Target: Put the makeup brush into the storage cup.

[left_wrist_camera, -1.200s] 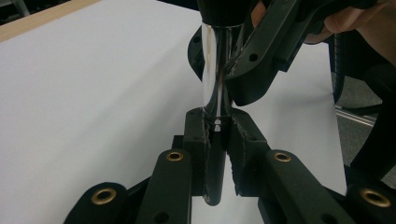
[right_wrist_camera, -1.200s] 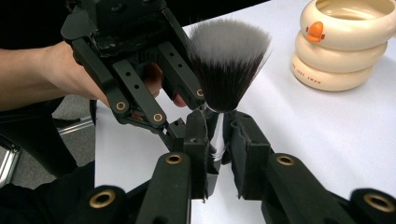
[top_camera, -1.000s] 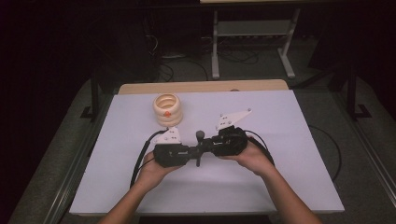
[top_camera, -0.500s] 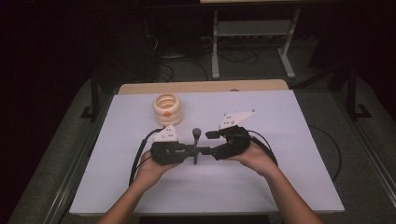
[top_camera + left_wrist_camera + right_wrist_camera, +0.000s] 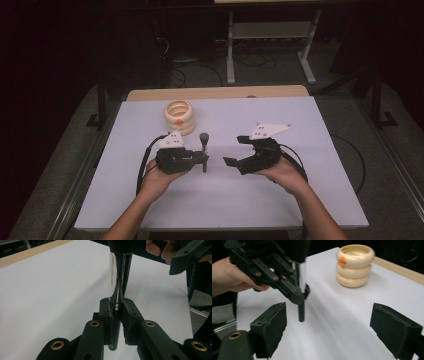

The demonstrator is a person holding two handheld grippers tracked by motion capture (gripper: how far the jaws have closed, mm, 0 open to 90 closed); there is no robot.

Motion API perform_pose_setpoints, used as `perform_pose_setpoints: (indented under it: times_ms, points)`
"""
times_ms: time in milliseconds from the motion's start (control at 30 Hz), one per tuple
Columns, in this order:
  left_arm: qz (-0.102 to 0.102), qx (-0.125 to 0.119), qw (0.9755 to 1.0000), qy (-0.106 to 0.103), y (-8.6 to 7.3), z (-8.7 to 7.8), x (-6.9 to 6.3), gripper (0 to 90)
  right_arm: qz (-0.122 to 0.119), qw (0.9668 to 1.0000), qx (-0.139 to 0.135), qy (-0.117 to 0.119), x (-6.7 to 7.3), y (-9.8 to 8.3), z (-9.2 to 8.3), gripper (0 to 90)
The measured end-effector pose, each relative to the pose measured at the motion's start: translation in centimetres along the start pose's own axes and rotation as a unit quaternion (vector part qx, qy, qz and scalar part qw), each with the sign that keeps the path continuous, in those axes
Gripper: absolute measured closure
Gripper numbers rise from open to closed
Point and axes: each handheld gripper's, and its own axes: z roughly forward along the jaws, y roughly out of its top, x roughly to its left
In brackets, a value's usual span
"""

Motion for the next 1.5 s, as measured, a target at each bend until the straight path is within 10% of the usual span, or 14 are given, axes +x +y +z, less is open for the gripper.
perform_pose_setpoints:
  times_ms: [467, 1500]
  points:
    - [-0.011, -0.022, 0.9996, 0.015, 0.8, -1.7, 1.3, 79.8, 0.008, 0.9966, -0.044, -0.07, -1.0, -2.6, -2.1, 3.1]
    - [-0.016, -0.059, 0.9962, 0.062, 2.3, -4.0, 4.2, 79.8, 0.059, 0.986, -0.073, -0.138, -2.2, -9.7, -6.0, 0.0]
